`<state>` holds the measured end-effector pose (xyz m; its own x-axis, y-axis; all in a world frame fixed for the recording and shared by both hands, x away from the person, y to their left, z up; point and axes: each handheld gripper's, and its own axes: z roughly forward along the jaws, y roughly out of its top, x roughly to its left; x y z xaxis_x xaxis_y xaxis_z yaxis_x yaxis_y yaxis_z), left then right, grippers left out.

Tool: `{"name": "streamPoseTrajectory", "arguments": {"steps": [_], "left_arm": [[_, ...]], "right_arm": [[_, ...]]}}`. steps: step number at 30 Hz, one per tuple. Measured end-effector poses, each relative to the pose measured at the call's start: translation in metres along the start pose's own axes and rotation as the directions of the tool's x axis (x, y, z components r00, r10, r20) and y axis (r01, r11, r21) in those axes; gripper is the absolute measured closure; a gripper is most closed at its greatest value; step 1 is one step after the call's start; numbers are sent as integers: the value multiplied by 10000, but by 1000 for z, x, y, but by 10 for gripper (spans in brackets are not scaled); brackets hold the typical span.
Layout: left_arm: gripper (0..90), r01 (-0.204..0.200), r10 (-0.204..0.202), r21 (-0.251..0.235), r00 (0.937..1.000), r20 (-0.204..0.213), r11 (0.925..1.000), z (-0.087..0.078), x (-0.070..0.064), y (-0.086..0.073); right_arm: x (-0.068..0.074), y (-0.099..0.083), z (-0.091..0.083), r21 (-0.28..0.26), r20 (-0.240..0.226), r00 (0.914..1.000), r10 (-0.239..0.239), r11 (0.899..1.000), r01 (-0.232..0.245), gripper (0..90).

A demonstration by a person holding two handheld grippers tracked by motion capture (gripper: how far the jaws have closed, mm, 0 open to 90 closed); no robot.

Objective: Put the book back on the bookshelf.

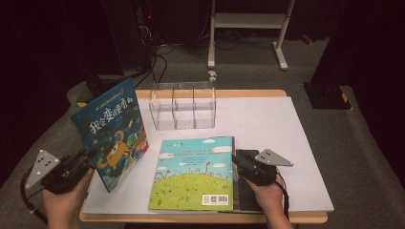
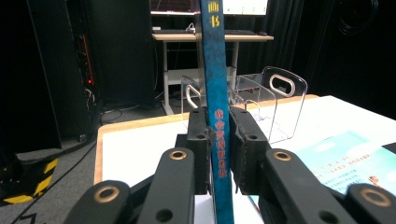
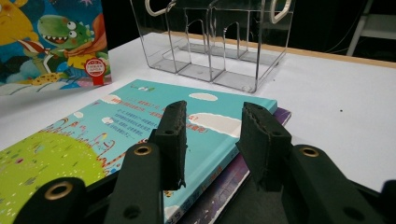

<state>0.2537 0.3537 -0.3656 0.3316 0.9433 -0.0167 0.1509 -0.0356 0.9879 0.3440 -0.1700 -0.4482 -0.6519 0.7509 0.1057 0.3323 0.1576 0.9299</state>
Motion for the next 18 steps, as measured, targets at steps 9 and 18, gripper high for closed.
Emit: {"name": "streamPoseTrajectory", "arguments": {"steps": [9,18], "left_arm": [[793,89,-85,254,9999,-125,9996,0,2,-2],[779,-404,404,-26,9992,19,9992,2,2,-4]], "right_arm": [[1,0,1,10,-33,10000,-18,10000,18,608],[2,0,1,34,-46,10000,-53,10000,53,608]]}}
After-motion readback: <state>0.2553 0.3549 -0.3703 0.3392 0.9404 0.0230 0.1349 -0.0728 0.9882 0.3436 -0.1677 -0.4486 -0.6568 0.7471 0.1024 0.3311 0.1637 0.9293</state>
